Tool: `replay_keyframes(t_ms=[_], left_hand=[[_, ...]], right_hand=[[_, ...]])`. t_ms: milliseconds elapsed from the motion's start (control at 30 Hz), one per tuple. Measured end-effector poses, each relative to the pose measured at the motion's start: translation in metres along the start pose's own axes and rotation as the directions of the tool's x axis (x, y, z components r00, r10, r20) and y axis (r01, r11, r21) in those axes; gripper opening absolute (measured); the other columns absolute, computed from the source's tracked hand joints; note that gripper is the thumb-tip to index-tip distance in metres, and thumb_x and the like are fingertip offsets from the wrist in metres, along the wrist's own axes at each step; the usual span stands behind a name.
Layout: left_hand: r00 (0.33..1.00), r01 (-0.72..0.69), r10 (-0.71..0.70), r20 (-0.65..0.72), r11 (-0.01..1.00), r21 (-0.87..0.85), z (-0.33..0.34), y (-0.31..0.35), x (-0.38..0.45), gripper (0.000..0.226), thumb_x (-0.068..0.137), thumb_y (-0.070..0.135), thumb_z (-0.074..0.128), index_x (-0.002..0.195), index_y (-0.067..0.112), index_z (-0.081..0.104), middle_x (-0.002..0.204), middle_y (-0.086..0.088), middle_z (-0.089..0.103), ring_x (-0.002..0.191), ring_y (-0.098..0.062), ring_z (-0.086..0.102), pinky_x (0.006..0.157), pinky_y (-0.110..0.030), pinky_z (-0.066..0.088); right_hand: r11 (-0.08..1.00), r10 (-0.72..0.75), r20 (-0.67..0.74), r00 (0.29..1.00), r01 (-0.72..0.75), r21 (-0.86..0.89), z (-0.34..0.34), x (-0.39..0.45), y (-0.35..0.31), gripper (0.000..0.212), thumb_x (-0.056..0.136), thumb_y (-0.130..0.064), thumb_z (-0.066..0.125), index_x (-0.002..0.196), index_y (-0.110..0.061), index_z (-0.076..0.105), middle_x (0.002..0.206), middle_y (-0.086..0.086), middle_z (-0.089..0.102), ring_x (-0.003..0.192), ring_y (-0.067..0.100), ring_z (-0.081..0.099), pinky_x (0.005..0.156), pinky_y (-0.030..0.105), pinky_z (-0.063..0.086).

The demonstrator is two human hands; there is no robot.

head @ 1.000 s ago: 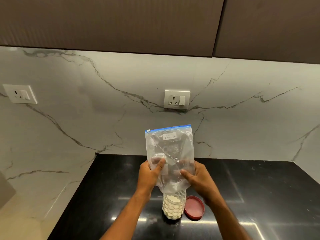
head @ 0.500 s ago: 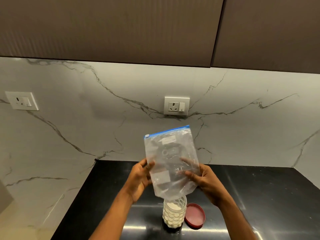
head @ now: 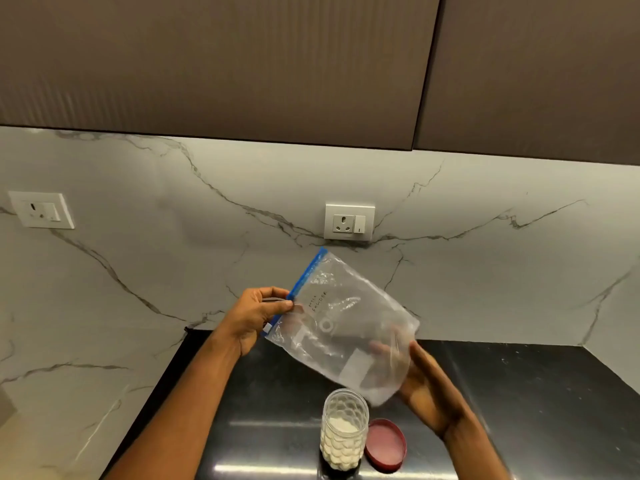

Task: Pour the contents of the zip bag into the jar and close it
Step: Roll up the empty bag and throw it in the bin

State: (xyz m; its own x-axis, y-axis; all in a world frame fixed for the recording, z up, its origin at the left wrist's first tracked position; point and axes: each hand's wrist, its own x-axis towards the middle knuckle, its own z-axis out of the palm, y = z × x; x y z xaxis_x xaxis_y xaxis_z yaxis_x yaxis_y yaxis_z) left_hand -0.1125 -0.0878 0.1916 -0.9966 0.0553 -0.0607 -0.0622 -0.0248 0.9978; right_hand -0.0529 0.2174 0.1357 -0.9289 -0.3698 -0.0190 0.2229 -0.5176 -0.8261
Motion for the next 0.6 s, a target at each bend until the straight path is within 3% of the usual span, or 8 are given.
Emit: replay_keyframes(t_ms=[67,200,267,367,467,600], left_hand=[[1.0,0.0,0.0,-0.022,0.999,-0.038,-0.001,-0.006,-0.001,0.018,0.084,0.007,0.073,0.102,0.004,0.07,0.103,-0.018,0.075,0.097,-0.039,0.072,0.087,-0.055,0.058],[1.0,0.023,-0.023,0.006,0.999,-0.024,-0.007,-0.011,-0.005,0.03,0.082,0.012,0.075,0.109,0.001,0.067,0.106,-0.02,0.074,0.095,-0.038,0.073,0.087,-0.054,0.058],[0.999,0.034,-0.035,0.036,0.999,0.018,-0.01,-0.01,-0.008,0.041,0.076,0.019,0.079,0.112,0.004,0.068,0.104,-0.017,0.076,0.095,-0.036,0.073,0.086,-0.051,0.059],[0.998,0.025,-0.029,0.064,0.998,0.052,-0.014,-0.012,-0.011,0.041,0.074,0.019,0.079,0.114,0.008,0.071,0.106,-0.015,0.076,0.1,-0.037,0.072,0.09,-0.055,0.057],[0.997,0.006,-0.008,0.071,0.999,0.035,-0.018,-0.013,-0.016,0.042,0.074,0.018,0.082,0.114,0.009,0.072,0.107,-0.015,0.076,0.101,-0.035,0.072,0.09,-0.054,0.057],[0.996,-0.022,0.022,0.084,1.0,-0.005,-0.024,-0.015,-0.02,0.076,0.041,0.042,0.098,0.106,0.011,0.076,0.108,-0.015,0.076,0.101,-0.035,0.072,0.085,-0.048,0.061]], right_hand=[[0.999,0.026,-0.076,0.997,-0.023,0.041,0.004,0.001,0.013,0.083,0.06,-0.029,0.093,0.132,-0.011,0.056,0.126,0.025,0.063,0.111,0.045,0.063,0.077,0.056,0.058],[0.941,-0.069,-0.291,0.954,-0.035,-0.337,0.012,0.01,0.018,0.042,0.08,-0.026,0.071,0.117,-0.007,0.066,0.105,0.015,0.074,0.095,0.031,0.072,0.079,0.05,0.06],[0.907,-0.117,-0.282,0.952,-0.014,-0.422,0.015,0.013,0.011,0.04,0.08,-0.032,0.069,0.111,-0.007,0.069,0.103,0.016,0.074,0.091,0.03,0.072,0.079,0.051,0.059],[0.873,-0.132,-0.238,0.962,-0.001,-0.488,0.016,0.015,0.0,0.035,0.088,-0.031,0.064,0.108,-0.003,0.07,0.097,0.018,0.074,0.08,0.027,0.072,0.065,0.034,0.058],[0.865,-0.163,-0.212,0.964,0.036,-0.5,0.014,0.018,-0.01,0.029,0.093,-0.027,0.059,0.11,-0.007,0.072,0.097,0.02,0.074,0.082,0.031,0.072,0.069,0.036,0.059],[0.878,-0.156,-0.19,0.969,0.048,-0.477,0.012,0.02,-0.018,0.029,0.088,-0.026,0.061,0.11,-0.011,0.074,0.105,0.018,0.073,0.085,0.03,0.071,0.069,0.036,0.061]])
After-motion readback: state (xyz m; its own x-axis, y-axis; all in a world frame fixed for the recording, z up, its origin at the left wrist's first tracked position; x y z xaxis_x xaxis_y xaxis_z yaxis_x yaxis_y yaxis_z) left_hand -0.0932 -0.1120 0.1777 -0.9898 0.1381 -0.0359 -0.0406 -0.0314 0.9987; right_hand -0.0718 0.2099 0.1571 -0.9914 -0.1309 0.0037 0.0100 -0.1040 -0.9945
